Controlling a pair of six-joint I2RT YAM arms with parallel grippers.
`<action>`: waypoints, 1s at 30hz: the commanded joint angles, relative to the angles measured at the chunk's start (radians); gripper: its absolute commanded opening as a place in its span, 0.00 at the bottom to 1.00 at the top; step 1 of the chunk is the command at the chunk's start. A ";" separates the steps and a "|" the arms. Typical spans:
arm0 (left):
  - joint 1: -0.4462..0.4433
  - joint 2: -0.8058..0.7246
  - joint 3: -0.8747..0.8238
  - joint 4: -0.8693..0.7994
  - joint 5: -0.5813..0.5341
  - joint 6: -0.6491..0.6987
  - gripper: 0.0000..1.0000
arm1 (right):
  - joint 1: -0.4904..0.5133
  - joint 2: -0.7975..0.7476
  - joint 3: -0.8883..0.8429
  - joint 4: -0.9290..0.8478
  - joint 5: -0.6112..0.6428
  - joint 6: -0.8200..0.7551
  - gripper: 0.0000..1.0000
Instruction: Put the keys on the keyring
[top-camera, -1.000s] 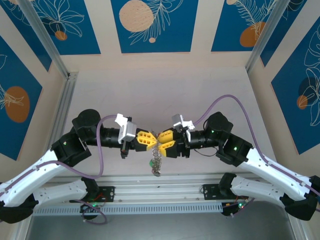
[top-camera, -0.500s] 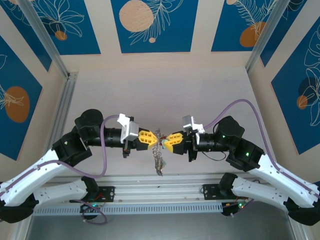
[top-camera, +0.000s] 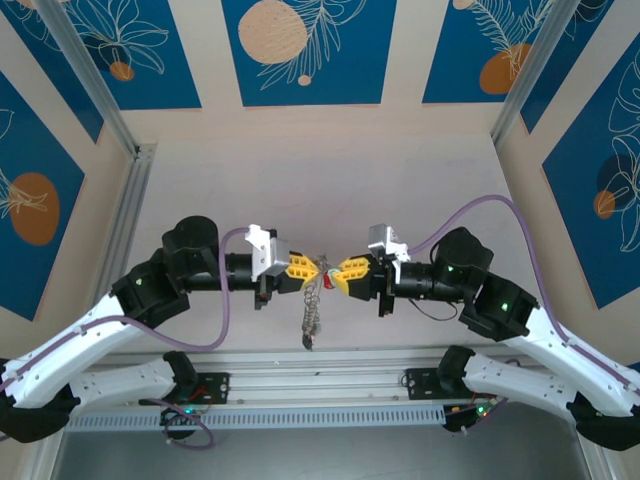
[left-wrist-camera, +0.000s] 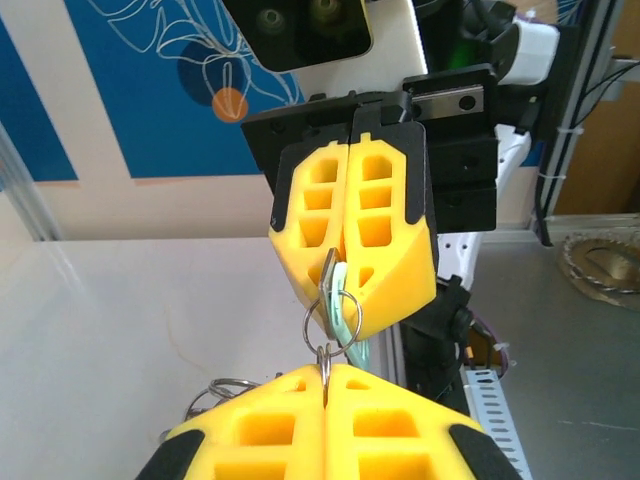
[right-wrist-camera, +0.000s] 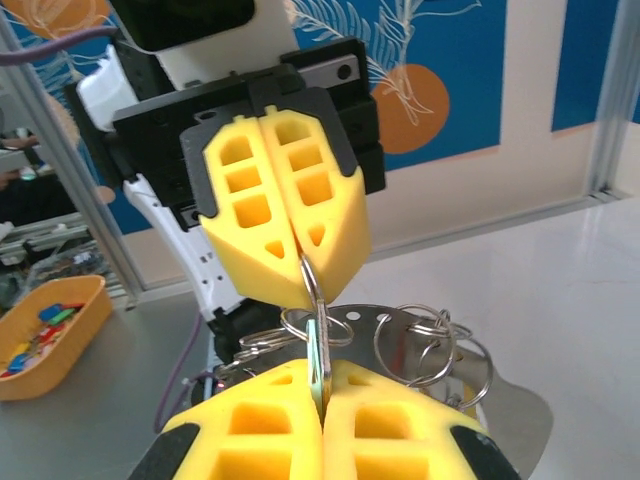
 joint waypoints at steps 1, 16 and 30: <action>-0.005 -0.001 0.008 -0.004 -0.054 0.015 0.07 | -0.009 0.018 0.073 -0.029 0.079 -0.032 0.00; 0.019 -0.117 -0.222 0.059 -0.479 -0.138 0.76 | -0.203 0.298 0.298 -0.314 0.088 0.015 0.00; 0.057 -0.207 -0.302 -0.049 -0.800 -0.232 0.88 | -0.245 0.701 0.436 -0.244 -0.049 0.016 0.00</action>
